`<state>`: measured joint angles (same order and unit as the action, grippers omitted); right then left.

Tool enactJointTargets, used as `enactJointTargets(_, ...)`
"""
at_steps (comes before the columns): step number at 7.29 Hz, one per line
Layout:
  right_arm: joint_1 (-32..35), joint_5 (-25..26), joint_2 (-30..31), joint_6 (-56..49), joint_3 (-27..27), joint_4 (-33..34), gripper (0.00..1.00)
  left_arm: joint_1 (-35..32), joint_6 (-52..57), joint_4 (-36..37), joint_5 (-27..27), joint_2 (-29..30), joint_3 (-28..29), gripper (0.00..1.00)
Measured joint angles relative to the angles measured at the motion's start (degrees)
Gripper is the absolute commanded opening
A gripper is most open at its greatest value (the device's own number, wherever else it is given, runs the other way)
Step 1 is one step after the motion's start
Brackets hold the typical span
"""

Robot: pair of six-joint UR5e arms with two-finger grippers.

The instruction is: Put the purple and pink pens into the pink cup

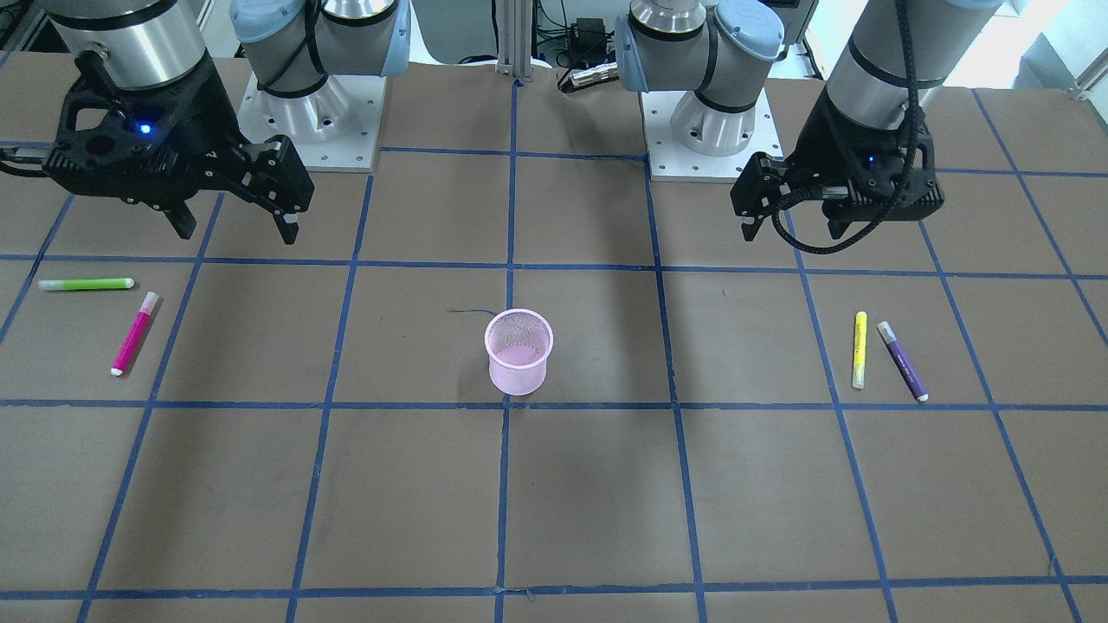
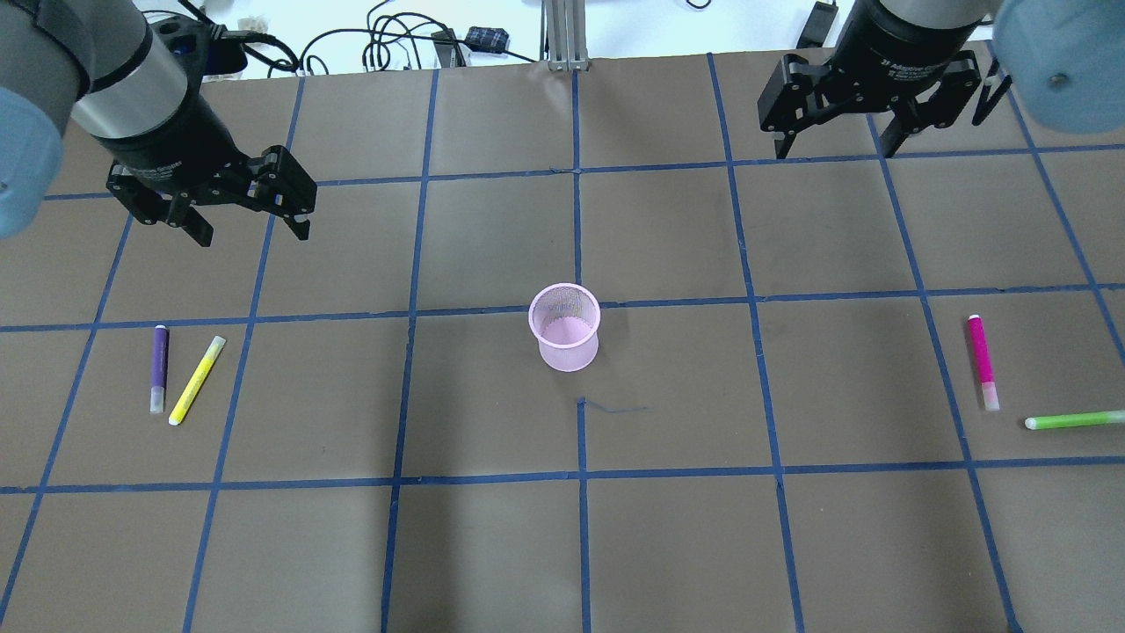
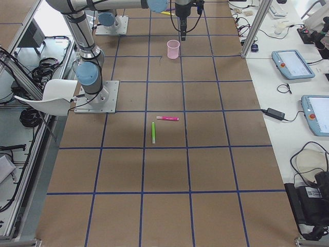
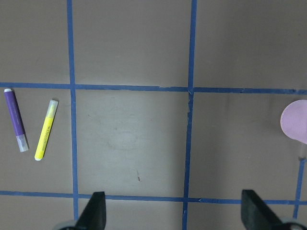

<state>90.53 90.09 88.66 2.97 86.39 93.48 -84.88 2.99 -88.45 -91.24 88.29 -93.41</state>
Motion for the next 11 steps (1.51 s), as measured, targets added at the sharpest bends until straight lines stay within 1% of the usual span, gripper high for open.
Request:
enactJointTargets(5, -0.01, 0.20, 0.46, 0.21, -0.39, -0.33, 1.00, -0.02, -0.01, 0.45, 0.02, 0.17, -0.01, 1.00)
enactJointTargets(6, -0.22, 0.37, 0.48, -2.23, -0.58, -0.59, 1.00, -0.01, -0.01, 0.51, 0.02, 0.15, 0.00, 1.00)
enactJointTargets(7, -1.02, 0.58, 0.39, -8.62, -0.62, -0.78, 1.00, 0.05, 0.01, 0.56, 0.01, 0.14, 0.03, 1.00)
enactJointTargets(8, -3.08, 0.67, 0.35, -17.27, -0.58, -1.61, 1.00, 0.10, 0.03, 0.59, 0.01, 0.14, 0.04, 1.00)
enactJointTargets(10, -10.61, 0.65, 0.45, -33.32, -0.36, -3.73, 1.00, 0.14, 0.00, 0.87, 0.01, 0.18, 0.05, 1.00)
enactJointTargets(11, -14.33, 0.47, 0.44, -37.60, -0.15, -4.03, 1.00, 0.15, 0.00, 0.97, 0.03, 0.19, 0.06, 1.00)
